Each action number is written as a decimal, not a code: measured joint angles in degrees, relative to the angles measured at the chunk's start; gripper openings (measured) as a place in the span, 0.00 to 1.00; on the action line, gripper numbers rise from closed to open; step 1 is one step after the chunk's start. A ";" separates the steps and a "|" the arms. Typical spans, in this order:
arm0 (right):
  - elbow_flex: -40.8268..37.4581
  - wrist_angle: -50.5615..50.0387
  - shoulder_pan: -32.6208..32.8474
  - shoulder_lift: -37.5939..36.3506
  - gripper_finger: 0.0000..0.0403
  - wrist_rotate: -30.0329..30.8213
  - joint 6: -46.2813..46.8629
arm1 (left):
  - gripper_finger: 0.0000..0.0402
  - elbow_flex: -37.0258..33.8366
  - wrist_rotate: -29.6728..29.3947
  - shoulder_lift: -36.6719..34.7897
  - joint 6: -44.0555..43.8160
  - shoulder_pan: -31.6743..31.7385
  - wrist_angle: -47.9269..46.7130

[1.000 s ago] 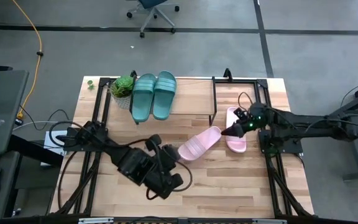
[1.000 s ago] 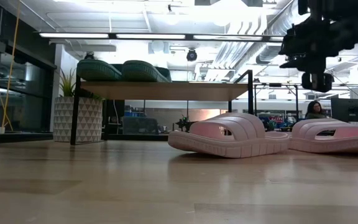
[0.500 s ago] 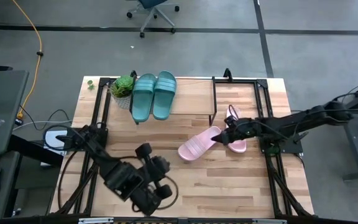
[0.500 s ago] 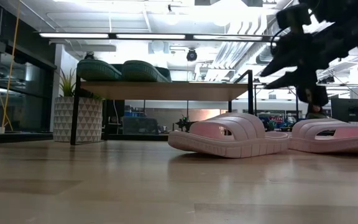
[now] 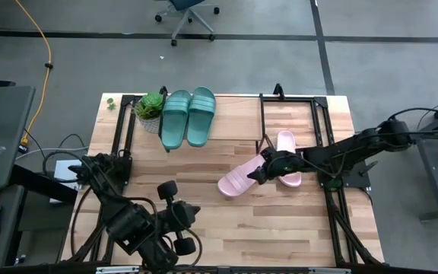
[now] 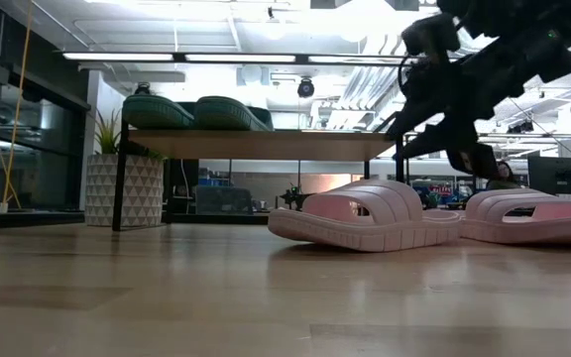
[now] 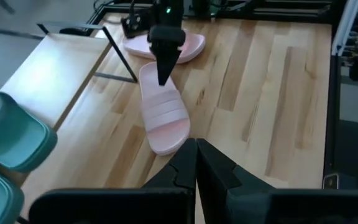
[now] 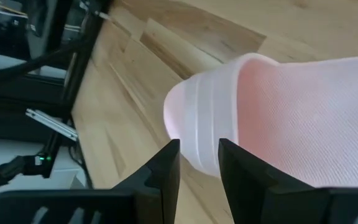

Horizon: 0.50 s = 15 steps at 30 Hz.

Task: Pick and place slides into the shelf
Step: Put the left pink slide on the shelf

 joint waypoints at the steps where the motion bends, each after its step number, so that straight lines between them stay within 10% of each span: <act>1: 0.30 0.08 0.17 0.89 0.25 -0.16 -0.04 | 0.00 0.00 0.21 -0.32 0.65 0.00 -0.02; 15: 0.56 1.52 2.14 6.33 0.25 1.60 2.72 | 0.00 0.02 2.18 -1.56 4.17 -1.20 -0.01</act>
